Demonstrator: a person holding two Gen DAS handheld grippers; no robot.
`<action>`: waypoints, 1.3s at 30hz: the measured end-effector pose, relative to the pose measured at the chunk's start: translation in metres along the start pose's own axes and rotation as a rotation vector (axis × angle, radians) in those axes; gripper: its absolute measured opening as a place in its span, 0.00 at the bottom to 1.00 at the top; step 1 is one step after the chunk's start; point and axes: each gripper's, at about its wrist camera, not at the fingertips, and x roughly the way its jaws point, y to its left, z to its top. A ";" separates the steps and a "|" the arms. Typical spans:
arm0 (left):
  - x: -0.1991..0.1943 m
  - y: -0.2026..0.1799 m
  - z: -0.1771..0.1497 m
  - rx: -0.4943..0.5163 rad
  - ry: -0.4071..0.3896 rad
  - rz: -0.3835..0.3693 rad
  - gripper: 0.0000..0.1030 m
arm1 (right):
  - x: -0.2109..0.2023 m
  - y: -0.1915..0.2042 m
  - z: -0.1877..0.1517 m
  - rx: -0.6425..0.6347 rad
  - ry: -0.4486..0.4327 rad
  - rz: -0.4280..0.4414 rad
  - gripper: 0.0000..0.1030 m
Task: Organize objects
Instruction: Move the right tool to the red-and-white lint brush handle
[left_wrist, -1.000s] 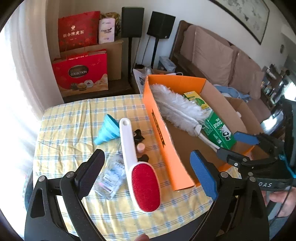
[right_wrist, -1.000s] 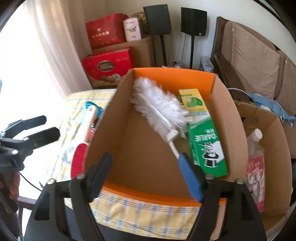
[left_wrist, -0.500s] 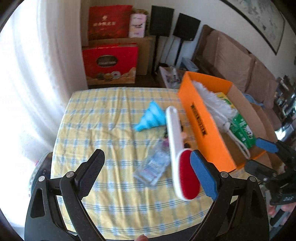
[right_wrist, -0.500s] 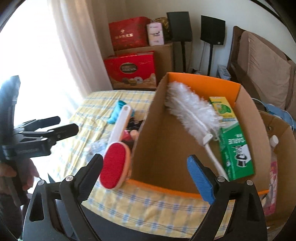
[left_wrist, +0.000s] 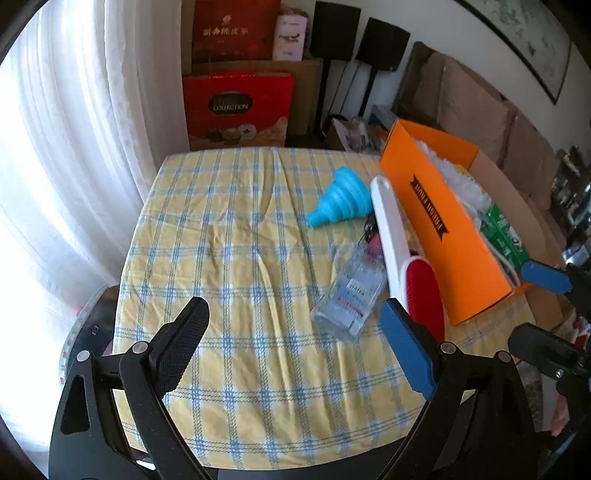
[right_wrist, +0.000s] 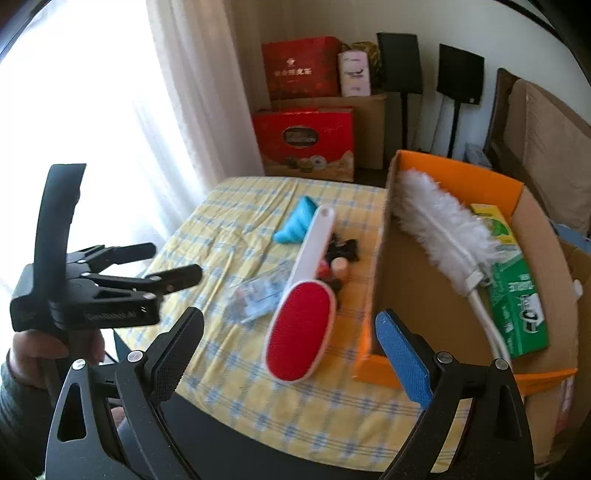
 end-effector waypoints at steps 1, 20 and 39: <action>0.001 0.001 -0.001 -0.005 0.003 -0.001 0.90 | 0.002 0.003 -0.001 -0.002 0.003 0.006 0.93; 0.024 0.030 -0.010 -0.072 0.040 -0.031 0.90 | 0.038 0.024 -0.009 -0.019 0.076 0.022 0.93; 0.043 0.000 -0.005 -0.075 0.076 -0.153 0.82 | 0.062 -0.007 -0.048 0.211 0.099 -0.033 0.72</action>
